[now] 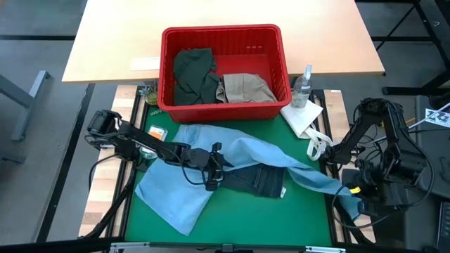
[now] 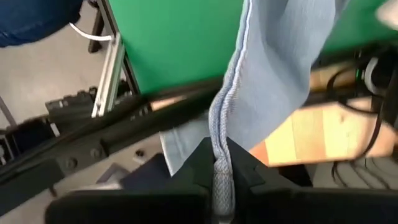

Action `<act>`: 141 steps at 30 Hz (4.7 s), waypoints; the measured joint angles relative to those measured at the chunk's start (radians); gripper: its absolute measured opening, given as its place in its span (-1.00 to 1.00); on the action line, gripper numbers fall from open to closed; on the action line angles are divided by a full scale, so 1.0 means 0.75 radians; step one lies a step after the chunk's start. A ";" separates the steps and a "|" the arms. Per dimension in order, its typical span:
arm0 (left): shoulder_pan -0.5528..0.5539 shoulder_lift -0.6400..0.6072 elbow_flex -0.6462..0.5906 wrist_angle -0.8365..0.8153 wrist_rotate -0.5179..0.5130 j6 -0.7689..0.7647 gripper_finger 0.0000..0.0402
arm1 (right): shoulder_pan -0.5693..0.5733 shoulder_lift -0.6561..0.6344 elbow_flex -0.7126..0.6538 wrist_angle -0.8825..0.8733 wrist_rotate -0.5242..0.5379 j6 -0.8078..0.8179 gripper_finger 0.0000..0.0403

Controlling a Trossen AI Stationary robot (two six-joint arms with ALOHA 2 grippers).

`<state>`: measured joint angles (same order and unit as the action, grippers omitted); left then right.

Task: Fold laundry
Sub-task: Fold the light blue jeans

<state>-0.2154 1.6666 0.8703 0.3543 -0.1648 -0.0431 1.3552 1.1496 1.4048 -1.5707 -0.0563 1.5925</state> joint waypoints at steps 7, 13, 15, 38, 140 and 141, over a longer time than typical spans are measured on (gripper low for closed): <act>0.029 0.116 0.000 0.277 0.001 -0.008 -0.45 | -0.001 -0.001 0.000 0.000 0.093 -0.010 -0.90; 0.035 0.220 0.094 0.335 0.003 0.002 -0.45 | -0.001 -0.002 0.000 -0.001 0.096 -0.010 -0.94; 0.035 0.254 0.180 0.279 0.003 0.056 -0.45 | -0.001 -0.002 0.000 0.000 0.096 -0.010 -0.96; 0.151 0.569 0.609 -0.433 -0.161 0.001 -0.54 | -0.001 -0.001 0.000 -0.001 0.096 -0.011 -0.93; 0.193 0.415 0.610 -0.269 0.537 0.176 -0.54 | -0.001 0.253 -0.007 0.001 -0.577 -0.219 -0.90; 0.197 0.415 0.610 -0.269 0.532 0.175 -0.55 | -0.001 0.239 -0.022 0.001 -0.591 -0.221 -0.92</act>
<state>-0.0675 1.9778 1.3281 0.1526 0.2344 0.0883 1.3544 1.3291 1.3886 -1.5701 -0.4999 1.4268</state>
